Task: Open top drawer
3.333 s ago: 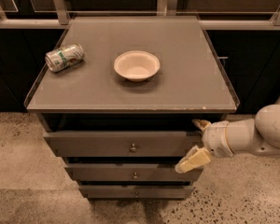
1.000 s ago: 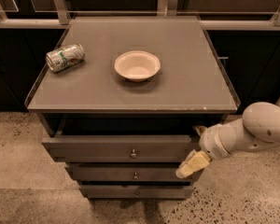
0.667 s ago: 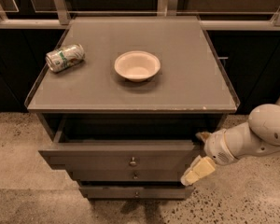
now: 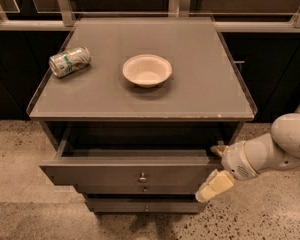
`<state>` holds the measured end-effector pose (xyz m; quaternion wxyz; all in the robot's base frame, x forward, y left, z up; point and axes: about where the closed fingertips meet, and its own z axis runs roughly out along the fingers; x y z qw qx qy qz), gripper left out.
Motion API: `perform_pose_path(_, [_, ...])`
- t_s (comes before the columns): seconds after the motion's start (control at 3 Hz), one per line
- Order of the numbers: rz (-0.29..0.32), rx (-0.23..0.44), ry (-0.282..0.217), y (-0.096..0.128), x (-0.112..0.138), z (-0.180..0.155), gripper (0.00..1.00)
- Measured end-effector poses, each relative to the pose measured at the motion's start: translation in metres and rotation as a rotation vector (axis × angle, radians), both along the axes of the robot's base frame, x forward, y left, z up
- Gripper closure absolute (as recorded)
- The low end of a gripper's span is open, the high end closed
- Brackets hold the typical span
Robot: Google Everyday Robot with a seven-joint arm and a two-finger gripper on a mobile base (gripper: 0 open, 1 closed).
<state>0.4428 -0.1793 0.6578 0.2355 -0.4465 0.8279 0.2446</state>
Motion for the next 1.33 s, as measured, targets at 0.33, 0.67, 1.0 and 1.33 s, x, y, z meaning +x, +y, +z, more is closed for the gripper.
perform_pose_path(0.33, [0.0,0.002,0.001,0.0,-0.001,0.002,0.0])
perform_pose_path(0.67, [0.003,0.082,0.028,0.005,-0.015,0.005,0.0])
perform_pose_path(1.0, [0.003,0.082,0.028,0.005,-0.015,0.006,0.0])
perform_pose_path(1.33, [0.021,0.107,-0.022,0.014,0.0,0.016,0.0])
